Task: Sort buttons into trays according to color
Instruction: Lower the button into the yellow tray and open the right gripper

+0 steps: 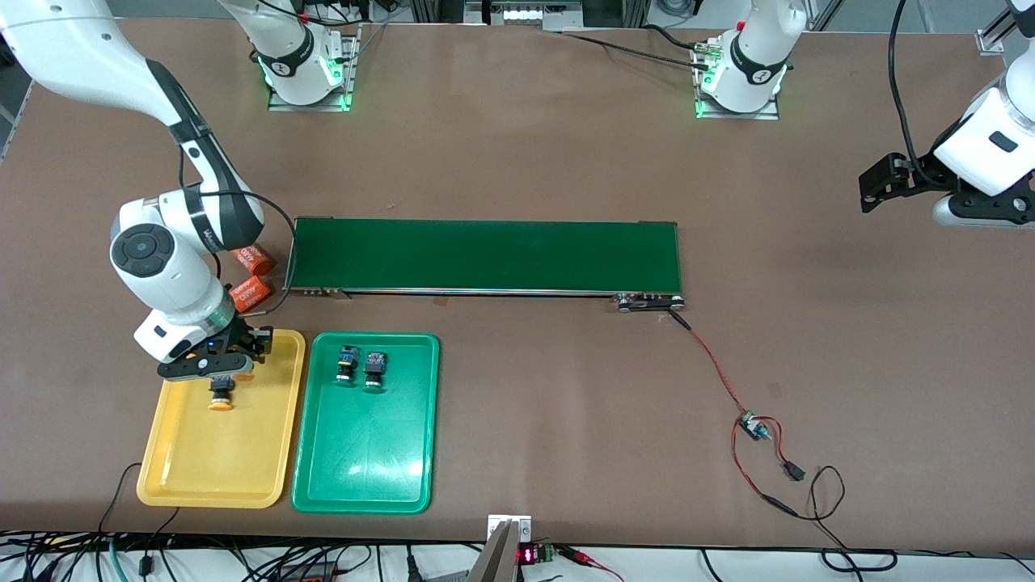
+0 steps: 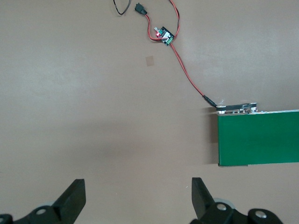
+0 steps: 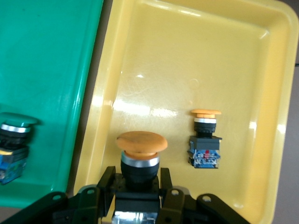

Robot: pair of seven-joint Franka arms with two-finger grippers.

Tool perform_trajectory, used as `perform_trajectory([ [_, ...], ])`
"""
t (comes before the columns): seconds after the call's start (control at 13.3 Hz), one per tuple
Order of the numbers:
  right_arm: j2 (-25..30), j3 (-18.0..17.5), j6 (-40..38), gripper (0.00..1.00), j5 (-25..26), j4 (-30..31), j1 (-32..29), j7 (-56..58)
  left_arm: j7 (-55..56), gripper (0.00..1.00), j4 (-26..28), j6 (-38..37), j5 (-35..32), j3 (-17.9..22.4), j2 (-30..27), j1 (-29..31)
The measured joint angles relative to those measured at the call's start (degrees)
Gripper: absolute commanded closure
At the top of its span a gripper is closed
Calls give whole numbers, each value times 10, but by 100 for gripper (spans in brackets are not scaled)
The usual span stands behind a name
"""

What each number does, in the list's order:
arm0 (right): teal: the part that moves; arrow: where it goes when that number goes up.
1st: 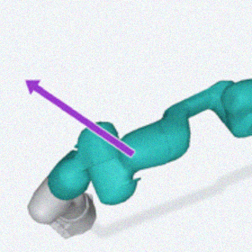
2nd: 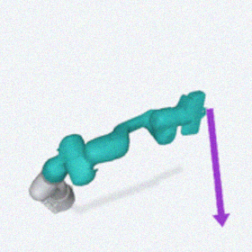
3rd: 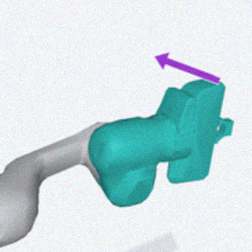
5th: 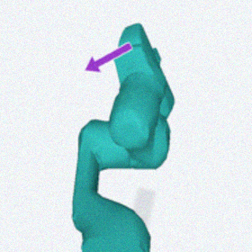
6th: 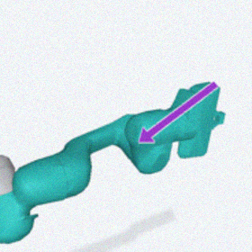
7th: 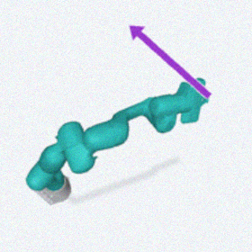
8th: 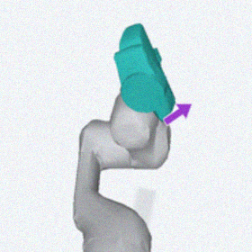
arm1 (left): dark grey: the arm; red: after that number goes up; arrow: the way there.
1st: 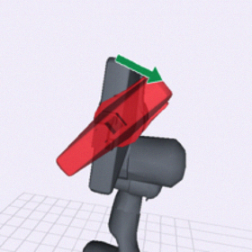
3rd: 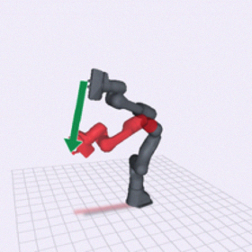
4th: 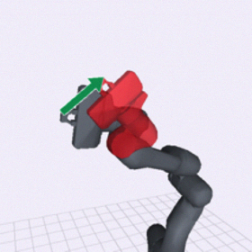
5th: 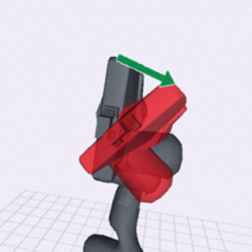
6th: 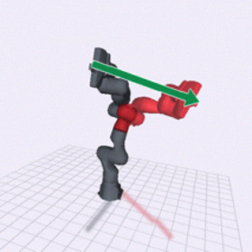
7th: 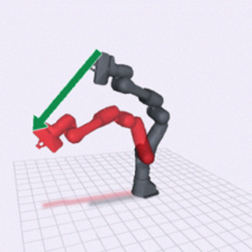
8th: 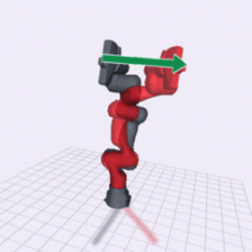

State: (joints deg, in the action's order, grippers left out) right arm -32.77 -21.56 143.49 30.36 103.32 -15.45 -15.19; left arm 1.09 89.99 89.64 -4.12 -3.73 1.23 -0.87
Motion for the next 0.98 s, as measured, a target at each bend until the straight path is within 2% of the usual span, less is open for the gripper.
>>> perform_trajectory([
  [0.53, -36, 29, 62, 68, 37, -1, 0, 1, 0, 0, 0, 0, 0, 0, 0, 0],
  [0.68, -45, 36, 76, 62, 37, -1, 0, 2, 0, 0, 0, 0, 0, 0, 0, 0],
  [0.75, -48, 39, 80, 52, 37, -2, 0, 2, 0, 0, 0, 0, 0, 0, 0, 0],
  [0.83, -51, 41, 81, 36, 37, -4, 0, 2, 0, 0, 0, 0, 0, 0, 0, 0],
  [0.98, -53, 43, 82, 20, 37, -5, 0, 2, 0, 0, 0, 0, 0, 0, 0, 0],
])
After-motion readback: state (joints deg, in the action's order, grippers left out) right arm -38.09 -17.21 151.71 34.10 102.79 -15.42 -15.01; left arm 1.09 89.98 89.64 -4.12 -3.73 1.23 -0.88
